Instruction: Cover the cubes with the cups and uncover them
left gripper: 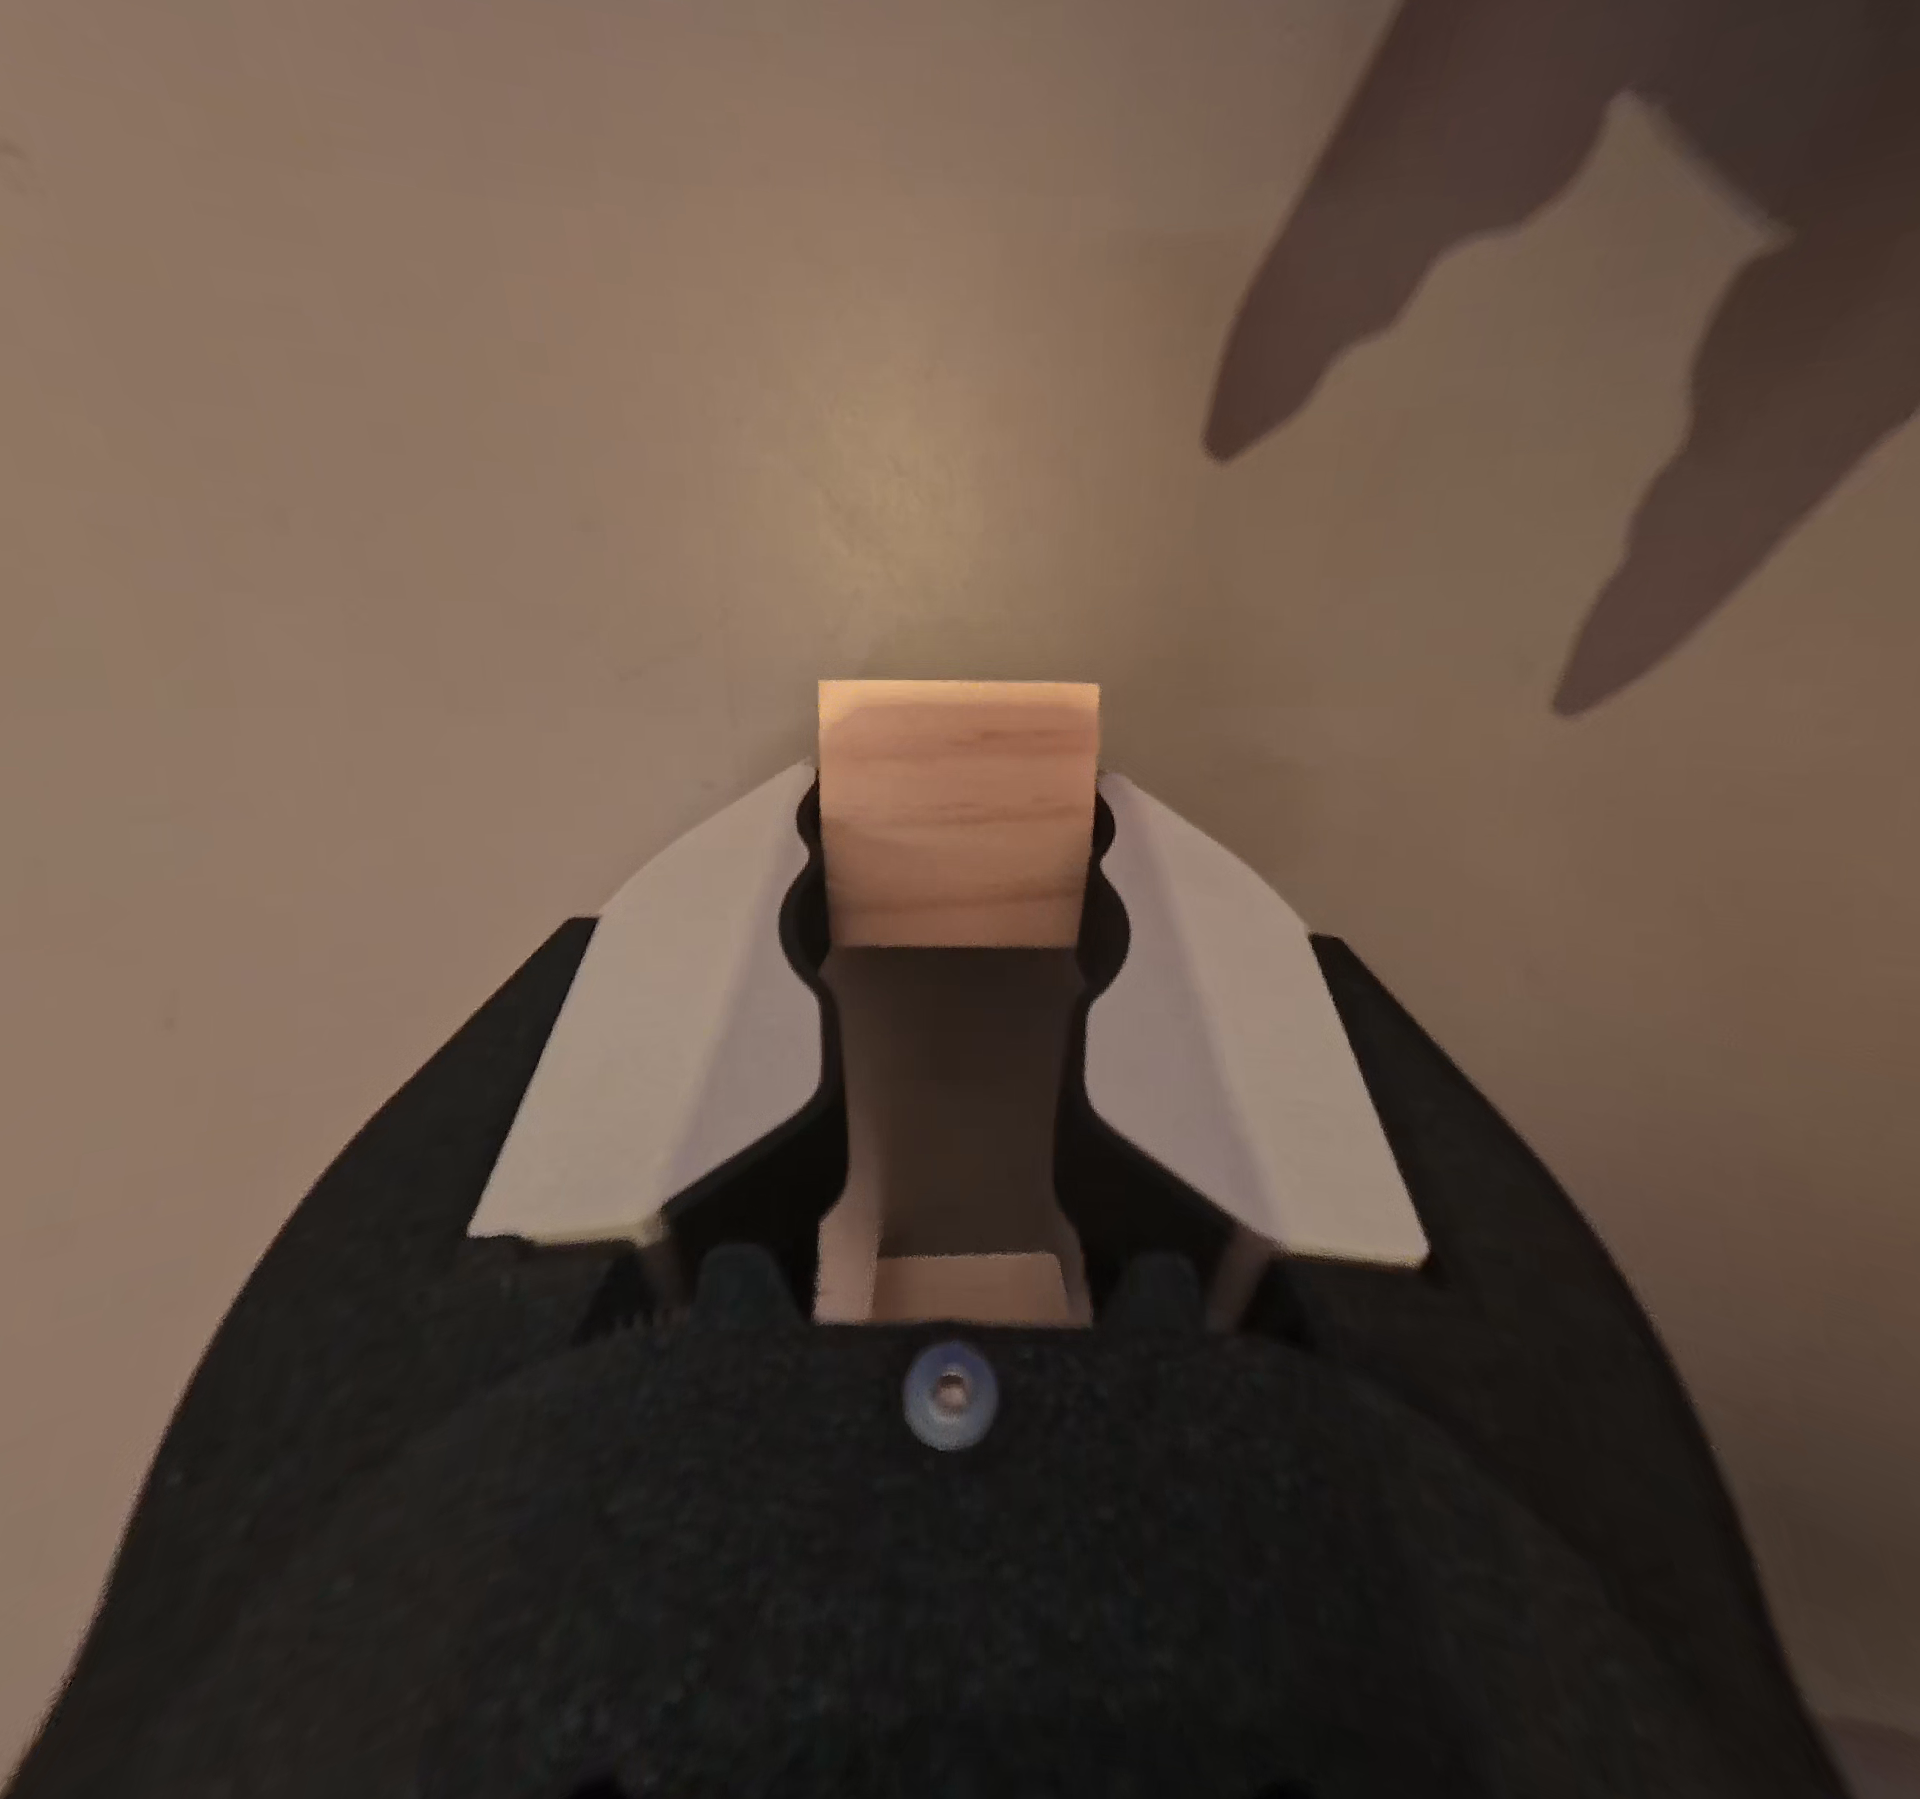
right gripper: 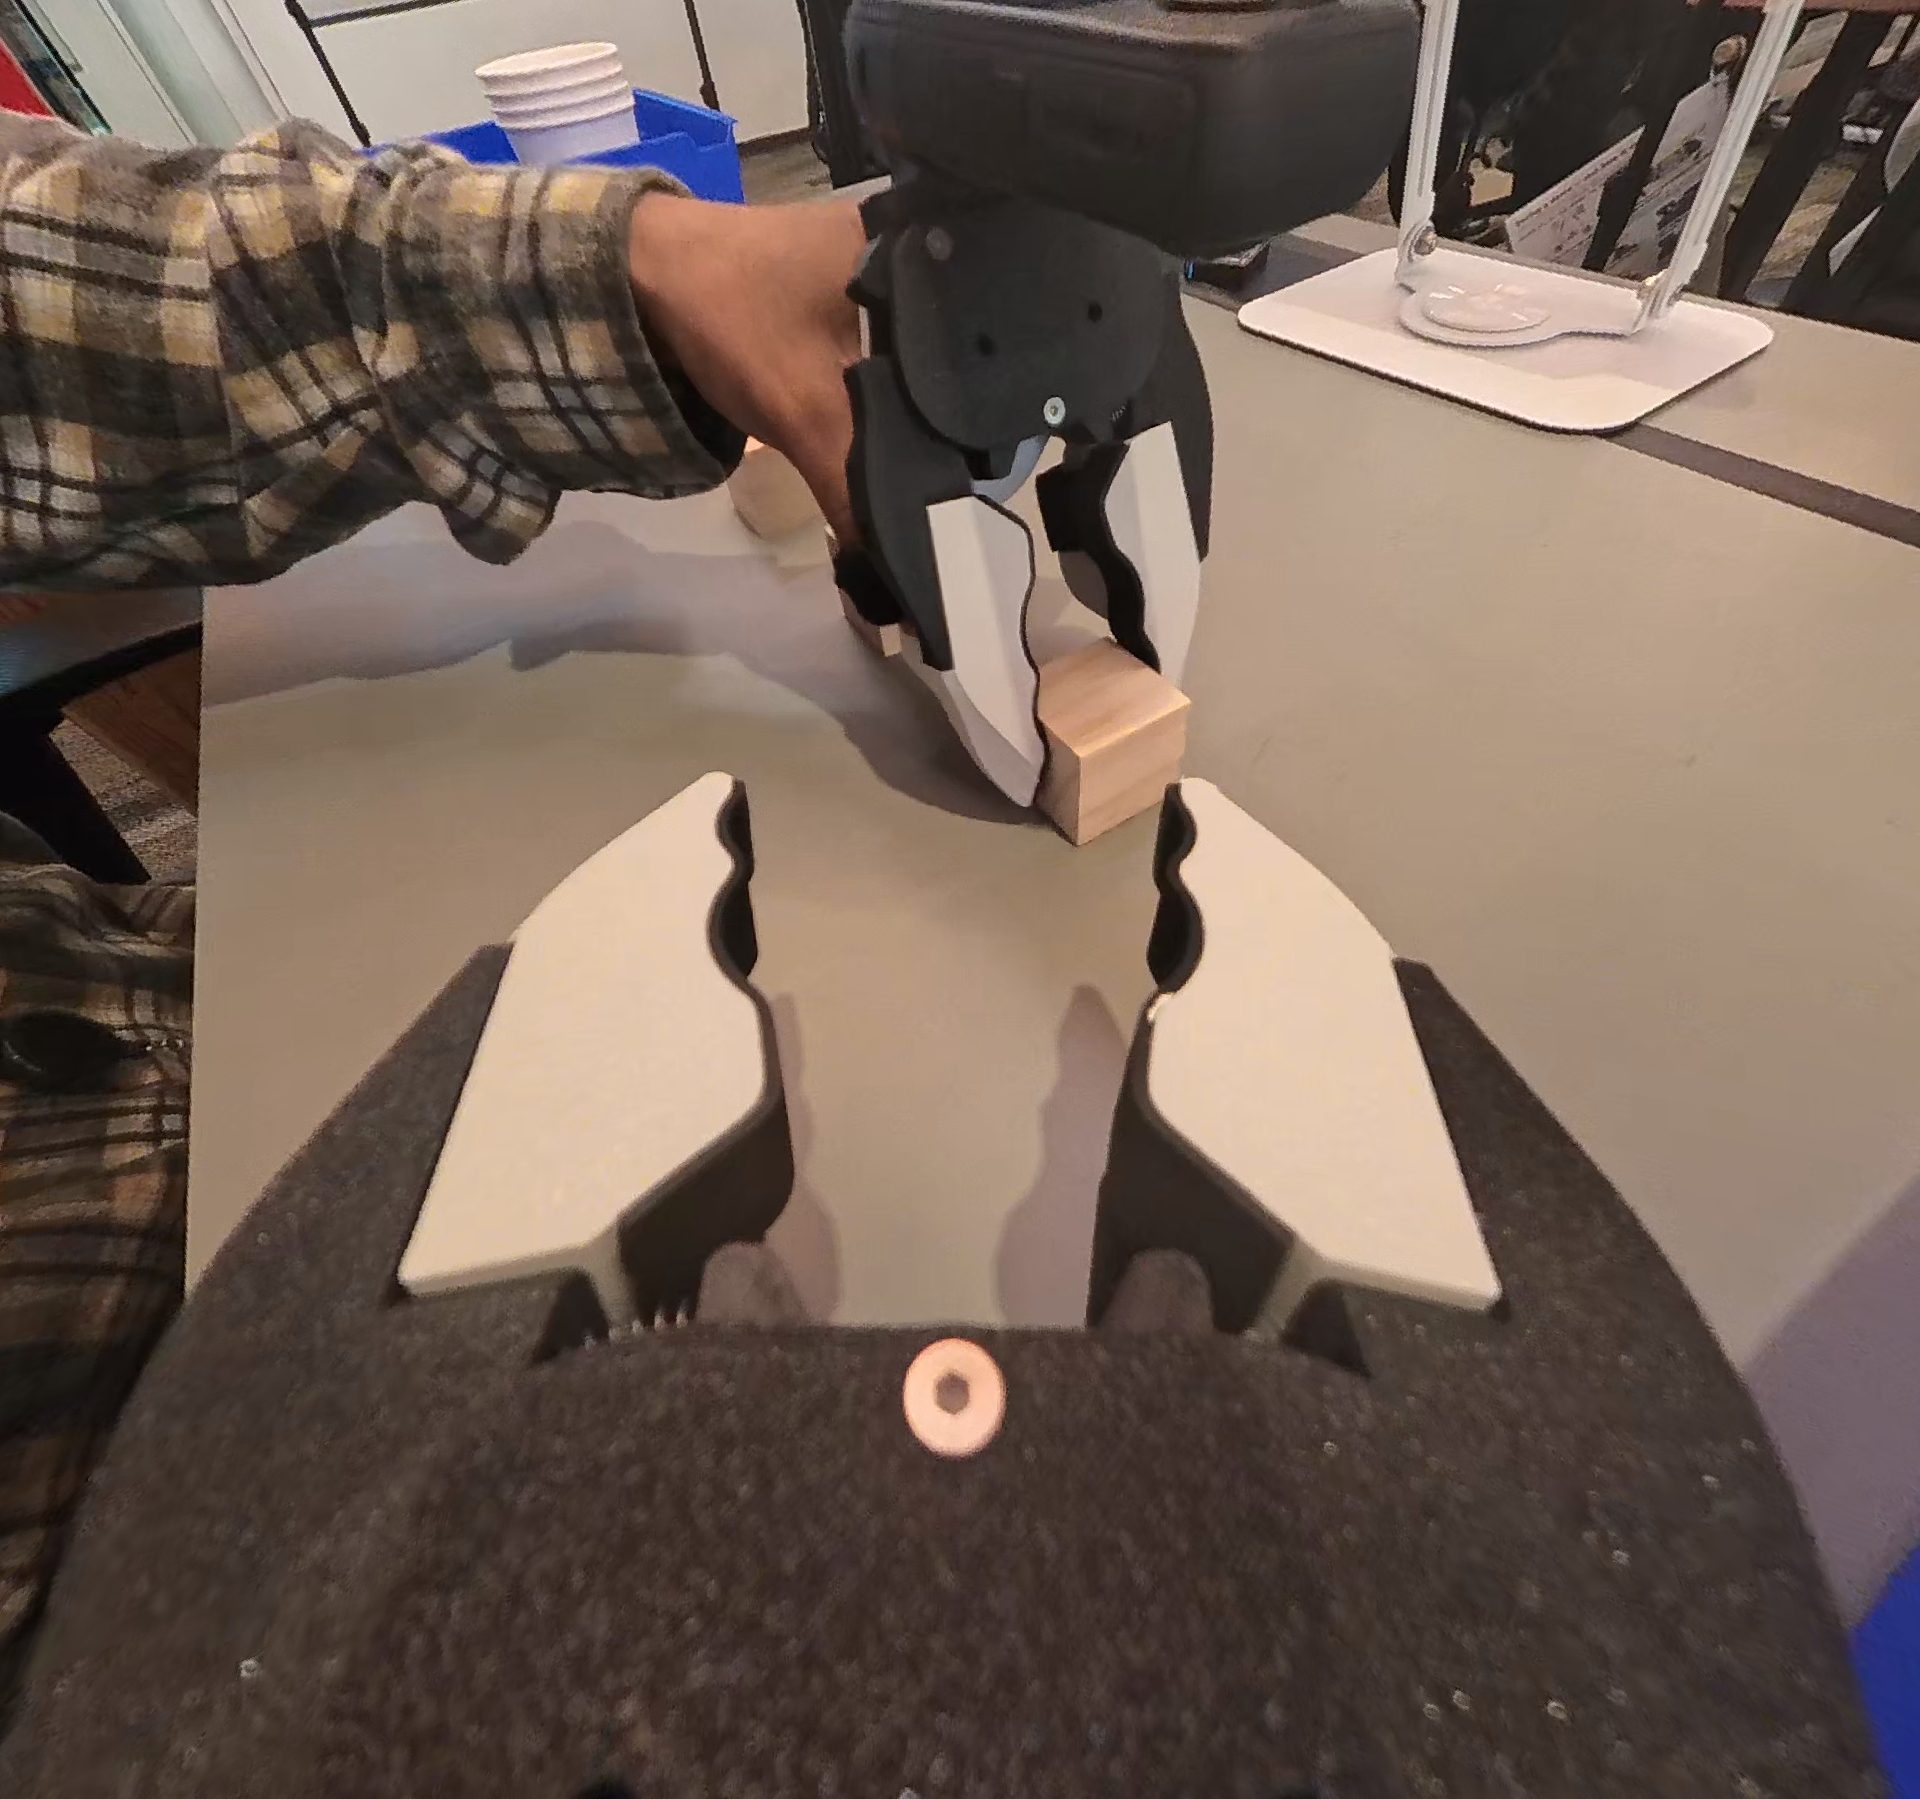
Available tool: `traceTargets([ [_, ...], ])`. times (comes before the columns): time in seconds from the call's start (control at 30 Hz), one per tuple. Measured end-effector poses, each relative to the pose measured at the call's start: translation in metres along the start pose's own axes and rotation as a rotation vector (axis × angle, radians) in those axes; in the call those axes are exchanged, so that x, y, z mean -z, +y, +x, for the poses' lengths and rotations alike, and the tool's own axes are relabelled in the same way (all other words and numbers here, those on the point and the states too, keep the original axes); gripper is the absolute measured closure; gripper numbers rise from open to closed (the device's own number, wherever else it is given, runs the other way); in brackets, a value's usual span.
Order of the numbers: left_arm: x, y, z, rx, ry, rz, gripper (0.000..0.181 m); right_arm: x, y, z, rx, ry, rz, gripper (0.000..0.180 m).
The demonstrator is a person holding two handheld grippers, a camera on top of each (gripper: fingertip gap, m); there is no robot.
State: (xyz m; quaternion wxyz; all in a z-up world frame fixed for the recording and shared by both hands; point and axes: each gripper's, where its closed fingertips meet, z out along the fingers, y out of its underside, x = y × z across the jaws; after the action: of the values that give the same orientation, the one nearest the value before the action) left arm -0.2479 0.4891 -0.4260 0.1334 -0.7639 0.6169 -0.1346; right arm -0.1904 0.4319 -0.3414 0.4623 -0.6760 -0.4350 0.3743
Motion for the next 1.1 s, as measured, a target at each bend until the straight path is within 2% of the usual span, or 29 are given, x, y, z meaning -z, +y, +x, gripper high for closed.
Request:
traceTargets([
  [0.07,-0.001,0.000,0.000,0.002,0.005,0.005,0.136,0.000,0.000,0.000,-0.004,-0.001,0.000,0.105],
  [0.13,-0.003,0.001,-0.003,0.007,-0.006,-0.005,0.117,0.000,-0.001,-0.001,-0.006,-0.003,0.003,0.104],
  [0.3,0.016,-0.005,-0.010,0.026,-0.053,0.054,0.096,0.000,-0.006,-0.006,0.007,-0.002,0.012,0.102],
  [0.47,0.087,-0.008,-0.014,0.061,-0.154,0.209,0.091,-0.003,-0.008,-0.009,0.001,-0.005,0.029,0.101],
  [0.57,0.148,0.017,-0.012,0.065,-0.256,0.248,0.097,-0.007,-0.007,-0.013,-0.005,-0.012,0.038,0.101],
  [0.7,0.237,0.090,-0.005,0.166,-0.377,0.318,0.107,-0.016,-0.007,-0.019,-0.015,-0.030,0.062,0.102],
  [0.87,0.325,0.251,-0.004,0.398,-0.578,0.241,0.119,-0.032,-0.010,-0.025,-0.029,-0.057,0.104,0.102],
  [1.0,0.357,0.369,0.005,0.585,-0.627,0.132,0.126,-0.048,-0.012,-0.033,-0.028,-0.085,0.101,0.102],
  [1.1,0.361,0.428,0.011,0.695,-0.632,0.056,0.129,-0.057,-0.016,-0.038,-0.016,-0.095,0.103,0.102],
])
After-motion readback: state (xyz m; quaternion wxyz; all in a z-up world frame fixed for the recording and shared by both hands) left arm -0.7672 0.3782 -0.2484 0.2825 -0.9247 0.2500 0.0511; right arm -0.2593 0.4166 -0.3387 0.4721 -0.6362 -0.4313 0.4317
